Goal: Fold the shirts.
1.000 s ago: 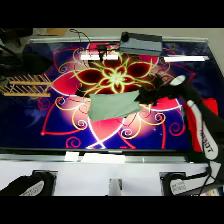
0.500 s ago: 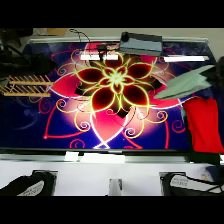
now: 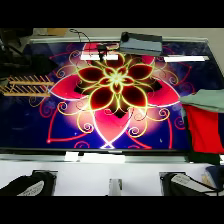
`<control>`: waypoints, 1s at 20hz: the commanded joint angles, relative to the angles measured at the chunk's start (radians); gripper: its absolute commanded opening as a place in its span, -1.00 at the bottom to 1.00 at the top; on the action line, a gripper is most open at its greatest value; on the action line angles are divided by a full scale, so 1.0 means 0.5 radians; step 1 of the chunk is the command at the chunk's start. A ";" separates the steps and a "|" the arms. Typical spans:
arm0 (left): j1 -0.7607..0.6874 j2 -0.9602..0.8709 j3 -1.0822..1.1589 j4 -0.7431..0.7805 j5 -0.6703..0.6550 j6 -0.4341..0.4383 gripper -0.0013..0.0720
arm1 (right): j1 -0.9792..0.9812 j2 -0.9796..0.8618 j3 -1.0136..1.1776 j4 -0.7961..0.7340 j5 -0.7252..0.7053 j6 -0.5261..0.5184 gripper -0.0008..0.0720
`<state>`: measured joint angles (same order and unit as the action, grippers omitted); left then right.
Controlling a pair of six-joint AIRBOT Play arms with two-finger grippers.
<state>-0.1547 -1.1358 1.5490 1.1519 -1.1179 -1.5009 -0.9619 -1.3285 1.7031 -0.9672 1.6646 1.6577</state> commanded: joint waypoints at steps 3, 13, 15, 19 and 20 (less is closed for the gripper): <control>-0.073 -0.002 0.000 0.000 -0.003 0.022 -0.88 | -0.038 0.042 -0.114 -0.723 0.234 0.092 -0.90; -0.153 -0.002 0.000 0.009 -0.002 0.053 -0.88 | -0.038 0.343 -1.347 -0.938 -0.167 0.125 -0.90; -0.153 -0.002 0.000 0.008 -0.002 0.053 -0.88 | -0.038 0.345 -1.398 -0.976 -0.264 0.195 -0.20; -0.152 -0.002 0.002 0.008 -0.001 0.053 -0.88 | -0.038 0.349 -1.093 -1.013 -0.309 -0.078 0.89; -0.153 -0.002 0.010 0.010 -0.005 0.067 -0.89 | -0.037 0.349 -0.930 -1.001 -0.370 -0.145 0.89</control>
<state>-0.2302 -1.1362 1.5497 1.1557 -1.1194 -1.4738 -0.9810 -1.1587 1.1355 -1.4551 1.5349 1.6653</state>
